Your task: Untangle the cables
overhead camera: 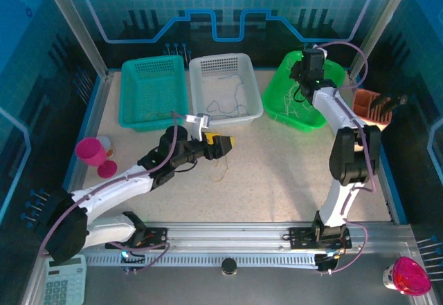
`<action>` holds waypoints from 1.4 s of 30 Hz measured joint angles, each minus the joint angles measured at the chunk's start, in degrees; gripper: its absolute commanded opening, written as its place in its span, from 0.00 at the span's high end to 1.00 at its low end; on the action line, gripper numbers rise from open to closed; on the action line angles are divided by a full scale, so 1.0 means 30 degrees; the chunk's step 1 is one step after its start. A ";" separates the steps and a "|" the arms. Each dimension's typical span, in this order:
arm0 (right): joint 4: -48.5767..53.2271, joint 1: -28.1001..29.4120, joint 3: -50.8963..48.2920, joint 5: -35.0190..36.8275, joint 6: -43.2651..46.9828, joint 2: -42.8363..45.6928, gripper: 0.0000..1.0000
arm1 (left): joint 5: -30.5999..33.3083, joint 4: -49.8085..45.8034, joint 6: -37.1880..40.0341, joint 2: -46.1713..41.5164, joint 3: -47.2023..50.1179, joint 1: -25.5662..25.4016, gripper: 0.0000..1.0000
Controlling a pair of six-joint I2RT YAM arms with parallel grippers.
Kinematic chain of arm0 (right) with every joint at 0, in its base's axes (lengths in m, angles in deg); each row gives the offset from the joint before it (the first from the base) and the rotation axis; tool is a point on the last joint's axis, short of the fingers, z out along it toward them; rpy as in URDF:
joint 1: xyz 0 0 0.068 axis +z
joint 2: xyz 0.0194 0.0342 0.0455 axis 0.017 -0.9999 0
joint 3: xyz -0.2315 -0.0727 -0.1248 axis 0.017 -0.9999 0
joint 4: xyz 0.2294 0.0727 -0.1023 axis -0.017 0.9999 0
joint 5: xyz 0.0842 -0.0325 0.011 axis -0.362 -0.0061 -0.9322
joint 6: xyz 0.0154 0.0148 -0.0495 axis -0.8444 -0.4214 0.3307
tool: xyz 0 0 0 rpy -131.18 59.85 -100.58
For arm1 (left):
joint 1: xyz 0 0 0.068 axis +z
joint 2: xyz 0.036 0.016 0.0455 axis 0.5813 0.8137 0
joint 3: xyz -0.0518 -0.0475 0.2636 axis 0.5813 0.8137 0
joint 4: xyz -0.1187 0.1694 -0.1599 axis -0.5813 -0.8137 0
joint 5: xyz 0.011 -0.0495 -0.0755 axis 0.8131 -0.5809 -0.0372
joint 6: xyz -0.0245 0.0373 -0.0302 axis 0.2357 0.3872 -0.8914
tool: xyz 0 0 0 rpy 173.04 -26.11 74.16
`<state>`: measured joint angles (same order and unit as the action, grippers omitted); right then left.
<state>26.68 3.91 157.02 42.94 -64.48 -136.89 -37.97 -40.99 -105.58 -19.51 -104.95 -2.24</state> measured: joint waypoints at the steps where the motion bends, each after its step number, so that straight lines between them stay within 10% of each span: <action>1: 0.0503 -0.0138 0.0262 -0.0007 -0.0117 -0.0372 0.35 | 0.0007 -0.0015 -0.0007 -0.0109 0.0036 0.0000 0.22; 6: 0.2324 -0.1005 0.0248 -0.0372 -0.0765 -0.0699 0.18 | 0.0138 -0.0015 -0.0015 -0.0597 0.0204 0.0000 0.22; 24: 0.1311 -0.0954 -0.5807 -0.4743 -0.1013 0.6317 0.24 | 0.0648 -0.0029 -0.0146 -0.0692 0.0299 0.0000 0.14; 42: 0.0750 0.5792 -1.2466 -1.0462 0.0627 1.0200 0.28 | 0.5894 -0.6688 -0.2506 -0.3286 0.1027 0.0146 0.05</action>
<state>28.93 21.29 119.63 11.55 -62.60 -106.29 -20.29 -61.05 -113.10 -29.37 -101.86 -1.80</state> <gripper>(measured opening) 0.725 0.982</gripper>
